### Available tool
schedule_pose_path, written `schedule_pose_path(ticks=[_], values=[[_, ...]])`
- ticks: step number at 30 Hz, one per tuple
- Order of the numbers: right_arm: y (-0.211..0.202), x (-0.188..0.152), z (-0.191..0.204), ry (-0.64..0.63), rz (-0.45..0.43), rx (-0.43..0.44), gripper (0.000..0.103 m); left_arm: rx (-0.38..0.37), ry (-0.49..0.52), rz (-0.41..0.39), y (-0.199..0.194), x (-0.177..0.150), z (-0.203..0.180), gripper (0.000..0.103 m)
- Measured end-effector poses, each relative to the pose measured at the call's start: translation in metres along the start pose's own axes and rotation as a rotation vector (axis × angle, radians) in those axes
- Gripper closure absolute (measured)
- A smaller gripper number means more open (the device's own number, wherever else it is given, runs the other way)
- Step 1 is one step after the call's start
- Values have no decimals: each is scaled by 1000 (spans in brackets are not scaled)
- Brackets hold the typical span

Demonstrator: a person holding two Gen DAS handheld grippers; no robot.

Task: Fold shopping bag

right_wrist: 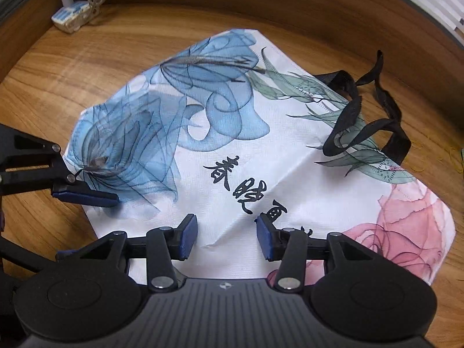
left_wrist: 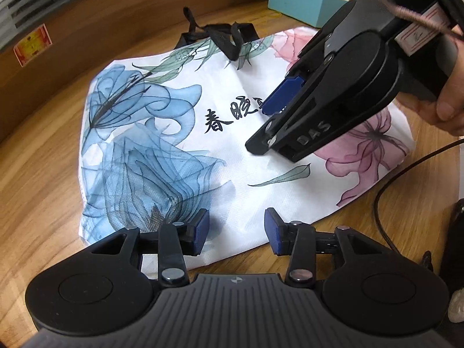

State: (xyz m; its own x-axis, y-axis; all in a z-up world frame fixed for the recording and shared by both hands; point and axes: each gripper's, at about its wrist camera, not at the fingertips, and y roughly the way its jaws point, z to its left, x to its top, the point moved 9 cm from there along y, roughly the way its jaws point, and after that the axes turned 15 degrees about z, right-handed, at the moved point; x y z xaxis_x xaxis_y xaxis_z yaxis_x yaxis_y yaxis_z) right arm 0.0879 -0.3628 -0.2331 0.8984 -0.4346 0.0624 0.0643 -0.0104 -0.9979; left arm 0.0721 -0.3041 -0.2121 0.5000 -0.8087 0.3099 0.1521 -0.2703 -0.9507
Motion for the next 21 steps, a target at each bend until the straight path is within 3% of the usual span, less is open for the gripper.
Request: schedule_pose_path(ticks=[2,5,9,21], values=[[-10,-3,-1,2,-17,-2,51,12,21,-18,-5,0,-3,44],[-30,-13,-5,13,-45,-12,49,32,73,-47,-15,0,-10,44],[-52,-37,-13,45,-69,-30,39,43,133,-57,-19,-1,-24,43],[-64,-133,-37,147,-9,-96,29,91,290,-24,-6,-23,-63,37]])
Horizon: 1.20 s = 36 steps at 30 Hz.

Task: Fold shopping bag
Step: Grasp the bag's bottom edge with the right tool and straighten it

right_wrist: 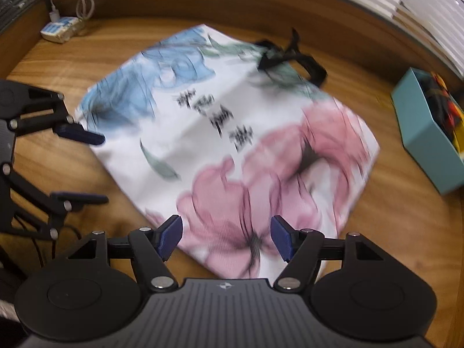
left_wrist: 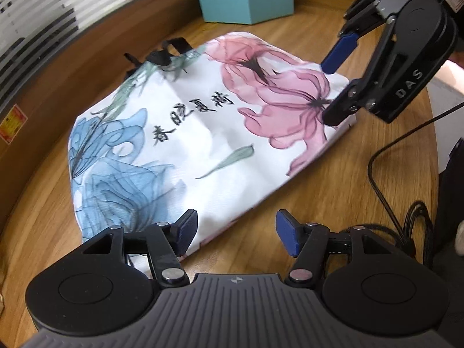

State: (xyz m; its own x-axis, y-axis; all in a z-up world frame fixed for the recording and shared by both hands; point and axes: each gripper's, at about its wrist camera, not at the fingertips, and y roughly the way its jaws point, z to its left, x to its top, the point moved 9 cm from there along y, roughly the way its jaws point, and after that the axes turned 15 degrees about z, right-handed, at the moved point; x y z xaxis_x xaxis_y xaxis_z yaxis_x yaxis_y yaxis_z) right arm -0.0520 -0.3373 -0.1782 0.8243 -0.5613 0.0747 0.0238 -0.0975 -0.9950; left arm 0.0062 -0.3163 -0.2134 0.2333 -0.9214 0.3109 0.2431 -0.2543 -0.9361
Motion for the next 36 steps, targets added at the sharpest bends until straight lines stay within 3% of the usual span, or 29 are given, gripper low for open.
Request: schedule_pose_path(ticks=[9,13,19,28,33,35,36], values=[[9,-42,-12,67,29,-27,26,39,-62,21,8,-6,12,37],[13,-52,-17,81,35,-50,25,72,-42,25,6,-8,15,37],[26,-56,-21,22,33,-159,24,63,-41,20,3,-4,14,37],[32,-42,-4,-150,-36,-217,25,55,-56,20,1,3,17,36],[35,-31,8,-227,-61,-237,36,59,-77,21,0,2,19,36],[35,-28,11,-241,-70,-228,48,62,-89,19,-1,0,20,36],[35,-27,12,-242,-73,-222,65,64,-94,18,-2,0,20,35]])
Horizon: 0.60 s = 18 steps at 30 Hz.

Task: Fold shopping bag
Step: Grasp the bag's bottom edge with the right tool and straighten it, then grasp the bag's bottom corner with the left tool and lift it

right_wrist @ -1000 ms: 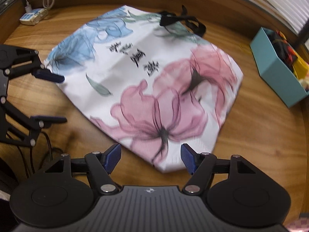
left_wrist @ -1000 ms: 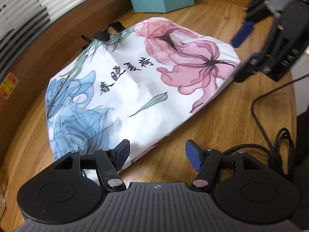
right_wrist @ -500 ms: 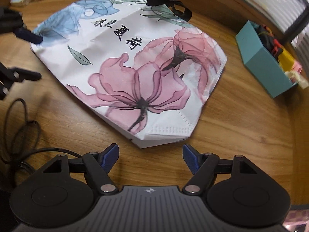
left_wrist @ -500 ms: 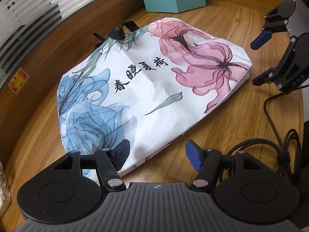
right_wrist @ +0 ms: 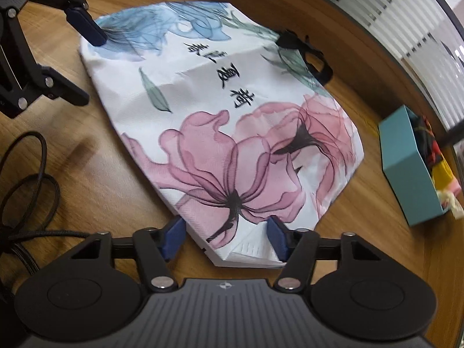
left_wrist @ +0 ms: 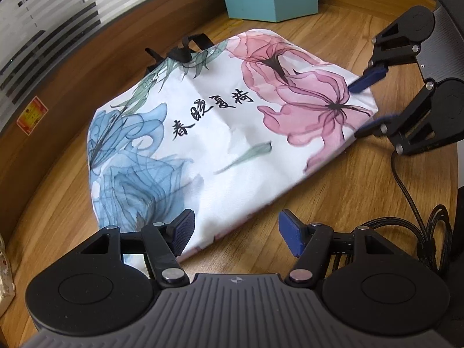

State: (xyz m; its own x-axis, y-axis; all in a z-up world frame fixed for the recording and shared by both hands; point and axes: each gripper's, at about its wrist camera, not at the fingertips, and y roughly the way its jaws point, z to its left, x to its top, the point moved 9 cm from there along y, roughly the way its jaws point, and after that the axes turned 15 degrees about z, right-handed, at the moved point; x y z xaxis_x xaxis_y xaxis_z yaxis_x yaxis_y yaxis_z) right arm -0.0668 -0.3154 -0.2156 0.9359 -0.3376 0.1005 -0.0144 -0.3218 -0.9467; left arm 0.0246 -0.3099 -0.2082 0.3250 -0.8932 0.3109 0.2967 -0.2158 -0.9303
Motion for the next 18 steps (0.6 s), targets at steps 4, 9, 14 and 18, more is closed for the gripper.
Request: schedule_pose_path(ticks=[4,9,14,18], values=[[-11,7,-1,37,-49,42,89,-34,-53,4,-3,-2,1,33],[-34,14,-9,93,-111,78,91,-262,-295,31,-1,-3,14,33],[-50,16,-10,105,-141,89,91,-419,-510,12,-2,-5,32,33],[-58,18,-9,102,-149,89,91,-519,-632,-56,-10,-7,40,29]])
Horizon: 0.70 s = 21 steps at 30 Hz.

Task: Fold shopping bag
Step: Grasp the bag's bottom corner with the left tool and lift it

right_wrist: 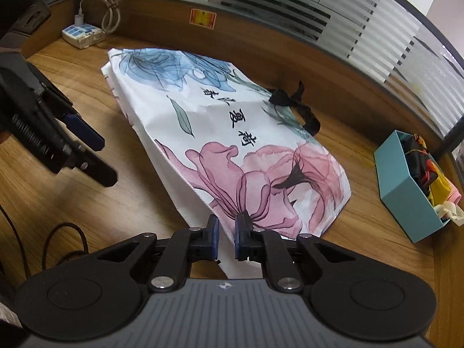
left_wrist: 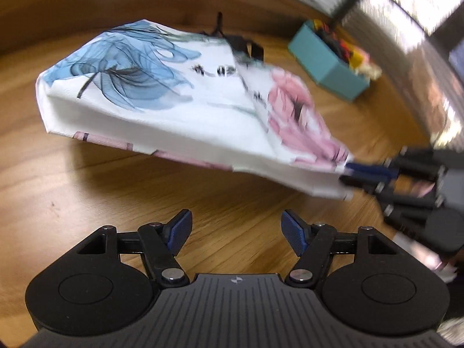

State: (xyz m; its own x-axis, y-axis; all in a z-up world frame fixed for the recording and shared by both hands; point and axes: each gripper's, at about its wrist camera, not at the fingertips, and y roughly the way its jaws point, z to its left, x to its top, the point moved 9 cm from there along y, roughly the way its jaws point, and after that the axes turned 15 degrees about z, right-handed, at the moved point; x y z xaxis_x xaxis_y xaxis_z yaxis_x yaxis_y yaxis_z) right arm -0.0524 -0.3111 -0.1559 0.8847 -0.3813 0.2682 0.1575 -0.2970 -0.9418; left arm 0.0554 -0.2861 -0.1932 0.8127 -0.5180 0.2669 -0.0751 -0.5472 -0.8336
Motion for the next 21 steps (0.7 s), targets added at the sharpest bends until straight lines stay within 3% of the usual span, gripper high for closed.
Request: schedule_pose_path(ticks=[6,9,15,21], values=[[-1,-1,-3,-2,4,5,91,-215,-236,-82,-16,13,13,23],[-1,-2,-5,2,1,5,91,-240,-349,-88,-17,18,28,23],[-1,-2,-6,15,5,14,91,-294,-480,-103,-14,27,39,23],[1,-1,-5,20,11,25,91,-299,-591,-101,-3,35,50,24]])
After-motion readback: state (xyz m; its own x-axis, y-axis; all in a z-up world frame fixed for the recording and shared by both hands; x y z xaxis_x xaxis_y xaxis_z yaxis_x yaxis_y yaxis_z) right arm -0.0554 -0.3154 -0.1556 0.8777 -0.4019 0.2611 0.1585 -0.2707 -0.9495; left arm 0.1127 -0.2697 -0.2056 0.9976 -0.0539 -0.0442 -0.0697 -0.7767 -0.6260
